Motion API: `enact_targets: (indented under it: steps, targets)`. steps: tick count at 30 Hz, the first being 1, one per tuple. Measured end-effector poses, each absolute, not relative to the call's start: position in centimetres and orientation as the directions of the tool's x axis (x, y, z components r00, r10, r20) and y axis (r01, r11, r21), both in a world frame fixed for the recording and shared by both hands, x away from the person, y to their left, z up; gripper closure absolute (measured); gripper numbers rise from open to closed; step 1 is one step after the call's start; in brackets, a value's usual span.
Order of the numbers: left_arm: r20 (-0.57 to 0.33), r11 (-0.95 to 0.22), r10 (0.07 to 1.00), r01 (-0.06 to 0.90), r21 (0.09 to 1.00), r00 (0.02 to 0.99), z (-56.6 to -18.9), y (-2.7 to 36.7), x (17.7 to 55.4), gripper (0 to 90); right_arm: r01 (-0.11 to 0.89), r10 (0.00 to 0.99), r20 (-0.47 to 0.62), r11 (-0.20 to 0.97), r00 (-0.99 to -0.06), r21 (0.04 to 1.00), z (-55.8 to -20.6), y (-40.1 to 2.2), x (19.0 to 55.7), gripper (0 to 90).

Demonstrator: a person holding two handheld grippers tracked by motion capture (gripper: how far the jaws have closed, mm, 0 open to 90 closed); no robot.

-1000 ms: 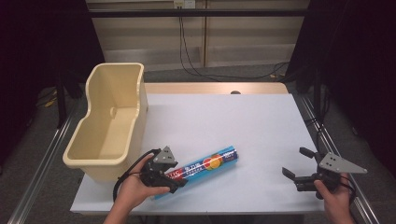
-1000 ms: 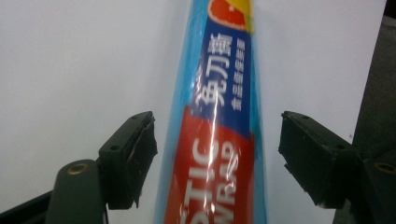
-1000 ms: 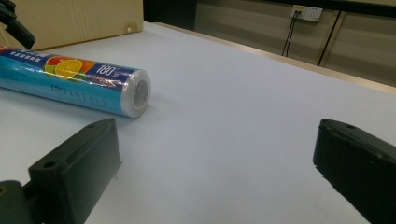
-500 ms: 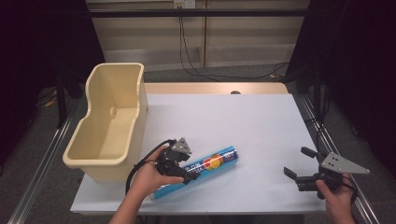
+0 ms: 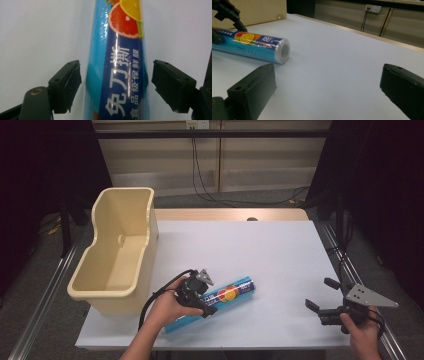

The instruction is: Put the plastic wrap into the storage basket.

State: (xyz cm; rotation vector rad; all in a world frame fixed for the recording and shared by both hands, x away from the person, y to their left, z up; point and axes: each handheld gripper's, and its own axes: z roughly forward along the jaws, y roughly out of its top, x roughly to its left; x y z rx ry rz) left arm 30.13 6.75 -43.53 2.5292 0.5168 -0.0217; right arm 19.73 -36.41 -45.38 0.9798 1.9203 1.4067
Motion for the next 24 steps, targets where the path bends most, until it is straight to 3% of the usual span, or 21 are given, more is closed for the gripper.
enact_targets:
  steps: [13,24]
  targets:
    - [-0.107,-0.807,0.374,0.38,0.452,0.921,-44.2,6.3,30.2,23.4,0.228,0.815,-0.019,0.185,-0.579,0.956,-45.4,-36.2,19.7,0.0]
    - [-0.126,-0.823,0.365,0.383,0.418,0.922,-44.5,5.4,30.5,30.6,0.226,0.816,-0.021,0.184,-0.577,0.957,-45.3,-36.4,19.7,0.0]
